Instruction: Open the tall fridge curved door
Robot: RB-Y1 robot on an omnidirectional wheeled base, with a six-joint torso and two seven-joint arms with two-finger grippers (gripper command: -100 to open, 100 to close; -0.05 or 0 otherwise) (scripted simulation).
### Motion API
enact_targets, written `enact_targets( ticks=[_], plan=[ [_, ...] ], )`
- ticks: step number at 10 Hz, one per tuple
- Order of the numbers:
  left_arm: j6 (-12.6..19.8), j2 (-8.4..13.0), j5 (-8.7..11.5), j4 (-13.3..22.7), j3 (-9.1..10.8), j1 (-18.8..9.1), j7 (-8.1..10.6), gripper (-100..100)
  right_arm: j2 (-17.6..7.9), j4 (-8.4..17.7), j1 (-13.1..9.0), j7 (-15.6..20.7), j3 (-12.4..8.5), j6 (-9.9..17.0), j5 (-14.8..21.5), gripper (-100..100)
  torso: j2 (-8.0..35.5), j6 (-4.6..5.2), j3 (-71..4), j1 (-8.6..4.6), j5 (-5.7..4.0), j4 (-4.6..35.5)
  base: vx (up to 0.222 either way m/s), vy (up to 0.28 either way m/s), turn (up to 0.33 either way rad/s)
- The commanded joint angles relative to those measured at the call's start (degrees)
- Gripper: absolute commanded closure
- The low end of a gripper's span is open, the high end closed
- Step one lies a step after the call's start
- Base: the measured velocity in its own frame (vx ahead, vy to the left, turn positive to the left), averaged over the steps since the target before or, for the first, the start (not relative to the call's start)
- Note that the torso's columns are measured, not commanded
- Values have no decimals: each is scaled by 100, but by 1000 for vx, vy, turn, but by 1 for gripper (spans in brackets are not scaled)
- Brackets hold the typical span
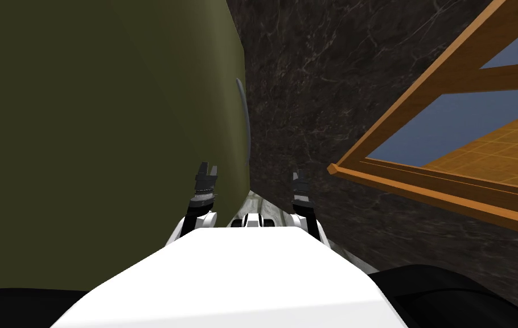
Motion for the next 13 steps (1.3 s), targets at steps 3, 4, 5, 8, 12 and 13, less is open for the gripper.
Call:
enact_targets(
  ticks=[3, 4, 5, 8, 12, 13],
  plan=[
    [651, 698, 238, 449, 45, -705, -76, -100, 0, 0, 0, 0, 0, 0, 0, 0, 19, 0, -32, -3, -1, 22, -4, 3, -57],
    [701, 698, 238, 449, 45, -791, -76, -100, 0, 0, 0, 0, 0, 0, 0, 0, 20, 0, -32, -3, -1, 23, -1, 4, -21],
    [919, 827, 318, 576, 61, -996, -95, -100, 0, 0, 0, 0, 0, 0, 0, 0, 20, -2, -31, -4, -1, 23, -1, 2, -50],
    [1365, 1066, 498, 850, 94, -1503, -138, -100, 0, 0, 0, 0, 0, 0, 0, 0, 21, -2, -31, -2, -1, 23, -2, 3, -53],
    [1914, 1282, 698, 1142, 128, -2115, -192, -100, 0, 0, 0, 0, 0, 0, 0, 0, 20, -1, -31, -3, -1, 23, -2, 3, -46],
    [1963, 1282, 698, 1142, 128, -2223, -192, -100, 0, 0, 0, 0, 0, 0, 0, 0, 20, 0, -31, -2, -1, 23, -2, 4, -31]
  ],
)
